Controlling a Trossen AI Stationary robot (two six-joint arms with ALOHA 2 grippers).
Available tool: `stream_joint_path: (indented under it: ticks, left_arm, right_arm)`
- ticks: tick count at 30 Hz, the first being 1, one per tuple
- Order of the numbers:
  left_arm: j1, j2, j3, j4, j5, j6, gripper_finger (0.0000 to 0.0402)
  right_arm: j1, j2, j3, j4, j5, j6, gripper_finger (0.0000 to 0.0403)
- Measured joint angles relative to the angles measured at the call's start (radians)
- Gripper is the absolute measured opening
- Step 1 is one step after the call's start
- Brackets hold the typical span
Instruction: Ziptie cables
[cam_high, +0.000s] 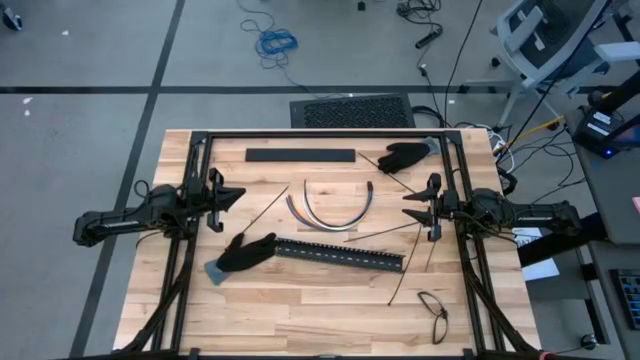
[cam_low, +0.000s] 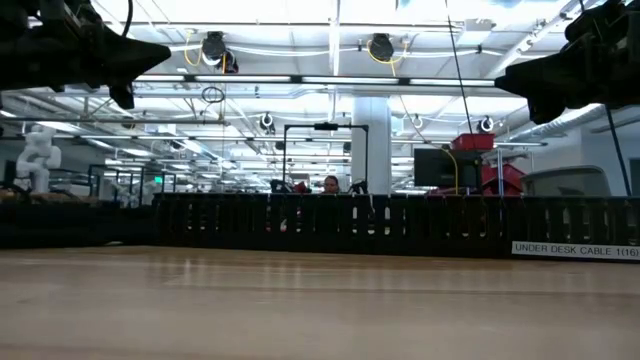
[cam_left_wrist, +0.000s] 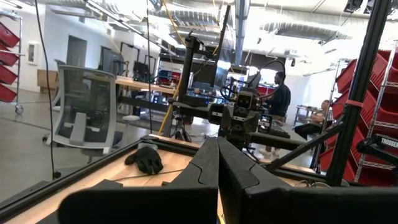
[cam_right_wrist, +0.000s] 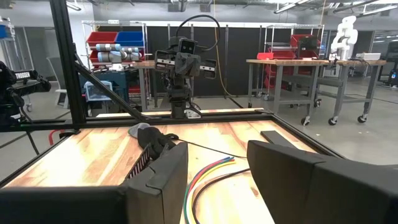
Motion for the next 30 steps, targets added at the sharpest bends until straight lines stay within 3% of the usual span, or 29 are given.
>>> stream_joint_path:
  ticks: [18, 30]
  left_arm:
    - [0.000, 0.000, 0.000, -0.009, 0.006, 0.042, 0.0000]
    - [0.000, 0.000, 0.000, -0.013, 0.162, -0.054, 0.0000]
  right_arm:
    - [0.000, 0.000, 0.000, 0.000, 0.000, 0.000, 0.0165]
    - [0.000, 0.000, 0.000, 0.000, 0.000, 0.000, 0.0165]
